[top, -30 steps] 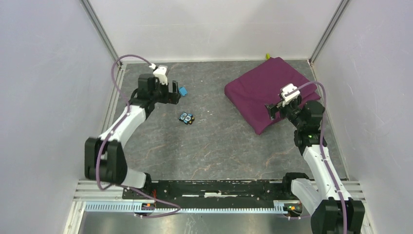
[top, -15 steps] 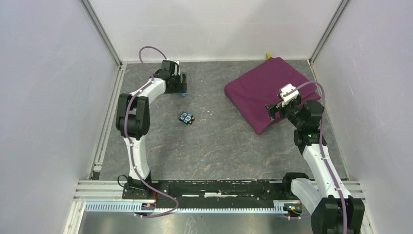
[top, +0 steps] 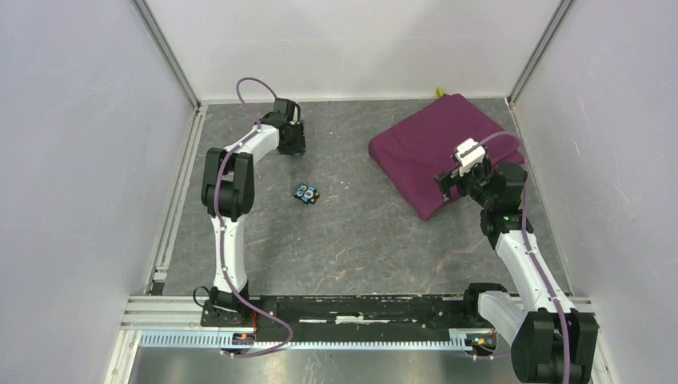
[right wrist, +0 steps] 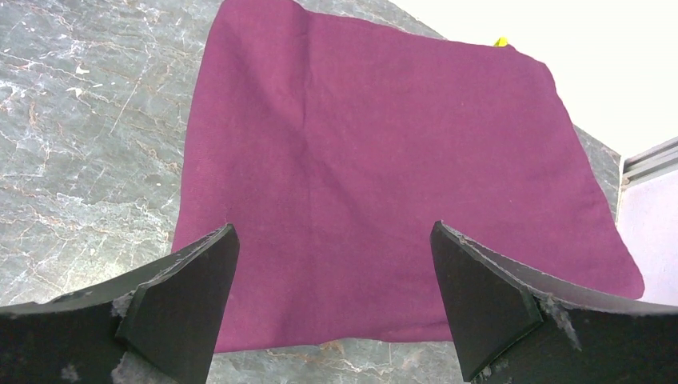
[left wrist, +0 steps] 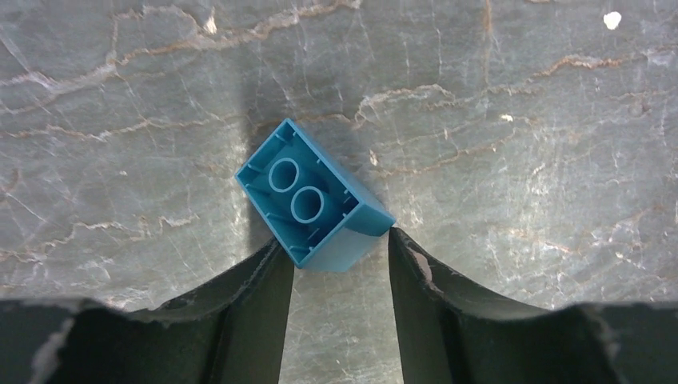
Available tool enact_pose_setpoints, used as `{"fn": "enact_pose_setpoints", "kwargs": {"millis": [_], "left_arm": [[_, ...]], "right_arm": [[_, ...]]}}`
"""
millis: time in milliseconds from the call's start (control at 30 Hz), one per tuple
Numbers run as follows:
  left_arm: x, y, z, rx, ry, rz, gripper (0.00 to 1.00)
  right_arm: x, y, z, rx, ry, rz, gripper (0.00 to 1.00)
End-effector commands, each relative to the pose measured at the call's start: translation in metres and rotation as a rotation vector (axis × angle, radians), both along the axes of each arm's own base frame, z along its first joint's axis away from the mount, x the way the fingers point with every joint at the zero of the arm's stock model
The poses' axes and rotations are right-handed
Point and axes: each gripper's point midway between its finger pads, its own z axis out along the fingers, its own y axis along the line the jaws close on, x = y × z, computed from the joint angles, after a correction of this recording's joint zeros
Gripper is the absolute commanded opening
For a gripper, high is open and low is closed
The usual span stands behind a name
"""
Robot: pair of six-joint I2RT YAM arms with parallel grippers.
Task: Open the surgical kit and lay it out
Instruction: Move the distractor to the center of the board.
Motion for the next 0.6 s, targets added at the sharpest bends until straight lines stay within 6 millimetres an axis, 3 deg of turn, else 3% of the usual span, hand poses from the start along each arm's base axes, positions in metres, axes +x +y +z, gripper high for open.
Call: {"fn": "enact_pose_setpoints", "kwargs": {"millis": [0,133,367,467,567], "left_arm": [[0.022,0.004,0.013,0.008,-0.048,0.053,0.52],[0.046,0.013,0.015,0.001,-0.069,0.093,0.52],[0.104,0.037,0.024,-0.039,-0.121,0.198,0.54],[0.122,0.044,0.038,-0.041,-0.182,0.225,0.71],[0.117,0.037,0.050,-0.067,-0.187,0.169,0.84]], "right_arm": [[0.008,-0.006,0.013,-0.025,-0.035,-0.017,0.97],[0.008,-0.008,0.011,-0.036,-0.033,-0.029,0.97],[0.010,-0.012,0.008,-0.054,-0.028,-0.042,0.97],[0.010,-0.013,0.007,-0.059,-0.029,-0.048,0.97],[0.010,-0.015,0.009,-0.062,-0.037,-0.056,0.97]]}}
